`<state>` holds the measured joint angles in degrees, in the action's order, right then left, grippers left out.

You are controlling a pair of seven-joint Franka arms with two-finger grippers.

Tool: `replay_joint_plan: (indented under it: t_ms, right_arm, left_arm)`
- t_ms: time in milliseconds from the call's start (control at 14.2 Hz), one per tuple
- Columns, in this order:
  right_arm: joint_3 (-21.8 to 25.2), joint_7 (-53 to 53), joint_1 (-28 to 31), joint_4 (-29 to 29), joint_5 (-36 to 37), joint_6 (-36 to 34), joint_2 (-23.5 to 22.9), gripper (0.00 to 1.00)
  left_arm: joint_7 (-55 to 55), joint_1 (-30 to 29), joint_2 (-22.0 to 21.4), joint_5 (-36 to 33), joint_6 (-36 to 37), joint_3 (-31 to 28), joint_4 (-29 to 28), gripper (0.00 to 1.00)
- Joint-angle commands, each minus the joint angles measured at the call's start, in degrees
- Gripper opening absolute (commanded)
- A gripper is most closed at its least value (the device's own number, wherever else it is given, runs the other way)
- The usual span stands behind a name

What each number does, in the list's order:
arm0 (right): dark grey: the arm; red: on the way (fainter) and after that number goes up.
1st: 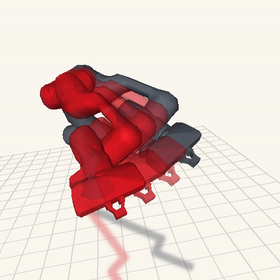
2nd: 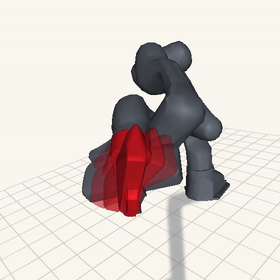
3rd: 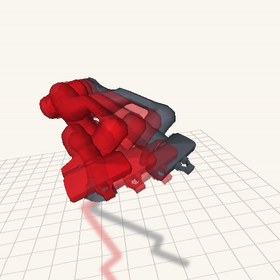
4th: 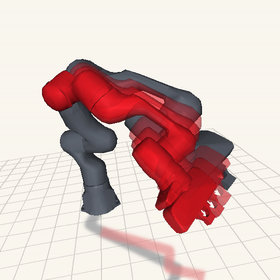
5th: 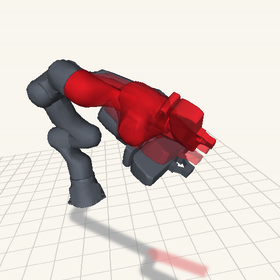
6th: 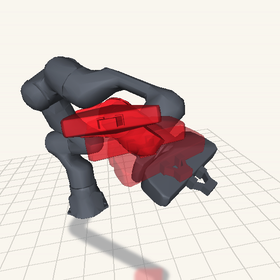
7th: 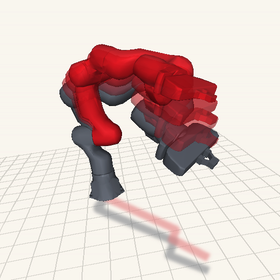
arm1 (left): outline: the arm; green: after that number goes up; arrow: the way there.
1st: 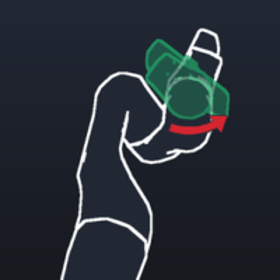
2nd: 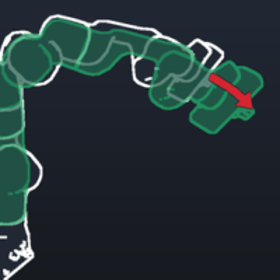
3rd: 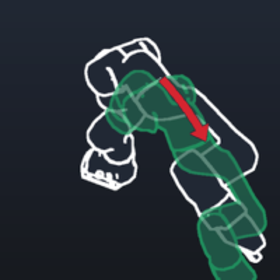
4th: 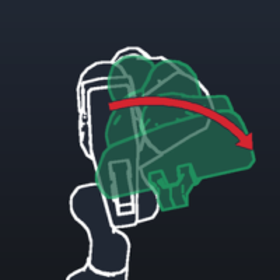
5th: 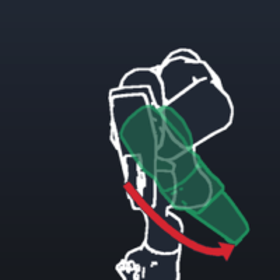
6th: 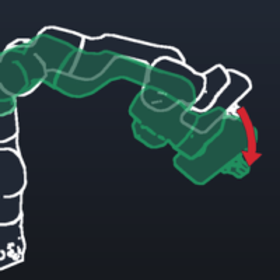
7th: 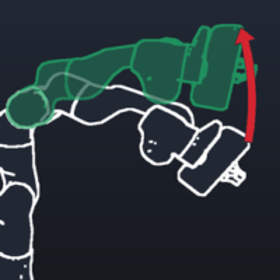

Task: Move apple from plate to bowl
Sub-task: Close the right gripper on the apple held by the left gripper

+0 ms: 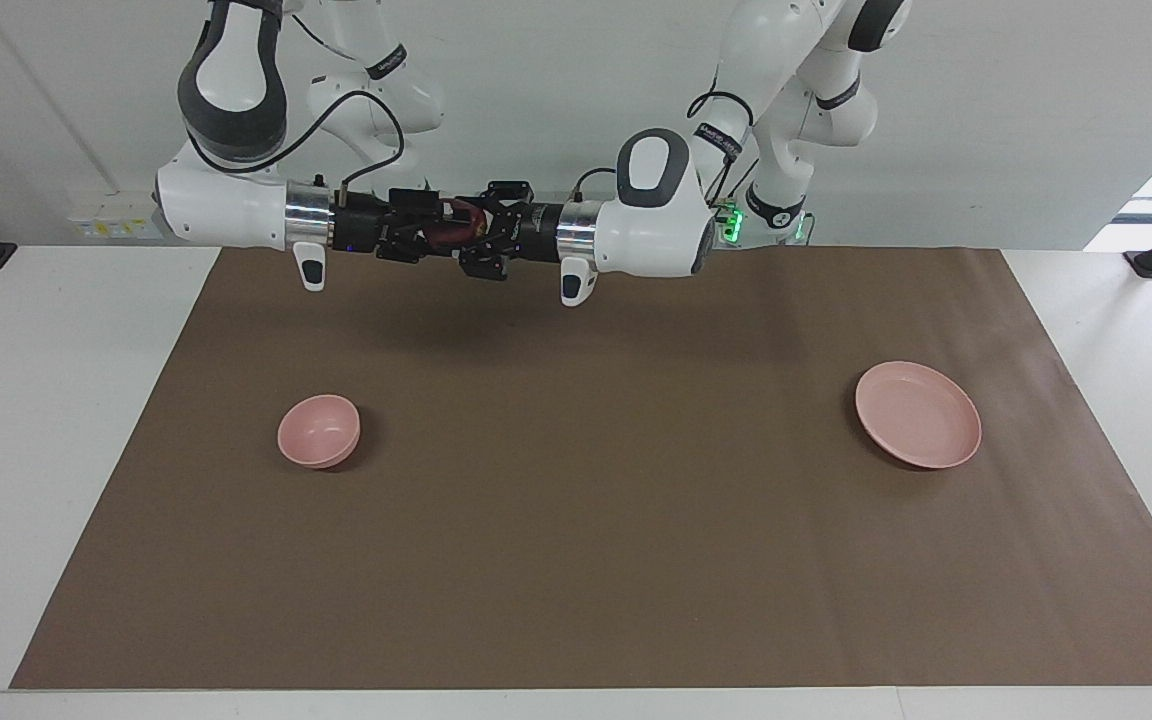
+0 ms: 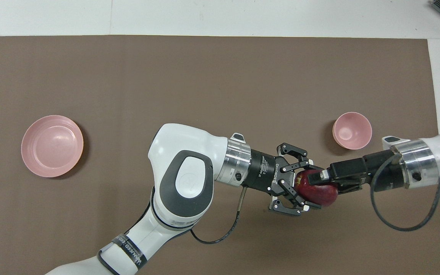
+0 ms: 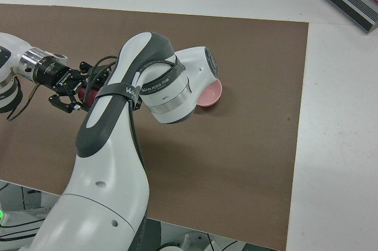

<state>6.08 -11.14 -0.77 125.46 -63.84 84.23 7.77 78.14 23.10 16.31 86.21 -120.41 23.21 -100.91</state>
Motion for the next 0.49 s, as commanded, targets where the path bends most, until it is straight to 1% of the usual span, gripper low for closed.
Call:
replay_joint_plan:
  t_ms: [0, 70, 140, 211, 421]
  right_arm:
    - [-0.5, 2.3, 0.9, 1.0, 0.5, -2.8, 1.3, 0.60]
    - [-0.5, 2.4, 0.8, 0.9, 0.6, -2.8, 1.2, 0.32]
    - [-0.5, 2.7, 0.8, 0.8, 0.6, -2.7, 1.2, 0.12]
    - [-0.5, 3.1, 0.8, 0.7, 0.6, -2.7, 1.0, 0.00]
    - [-0.5, 4.8, 0.8, -0.6, 1.3, -2.5, 0.2, 0.00]
  left_arm:
    - [0.5, 1.2, -1.4, 1.4, -3.0, -0.8, -1.1, 0.00]
    - [0.5, 1.2, -1.4, 1.4, -3.0, -0.8, -1.2, 0.00]
    - [0.5, 1.2, -1.4, 1.4, -3.0, -0.8, -1.1, 0.00]
    - [0.5, 1.2, -1.4, 1.4, -3.0, -0.8, -1.1, 0.00]
    - [0.5, 1.2, -1.4, 1.4, -3.2, -0.8, -1.1, 0.00]
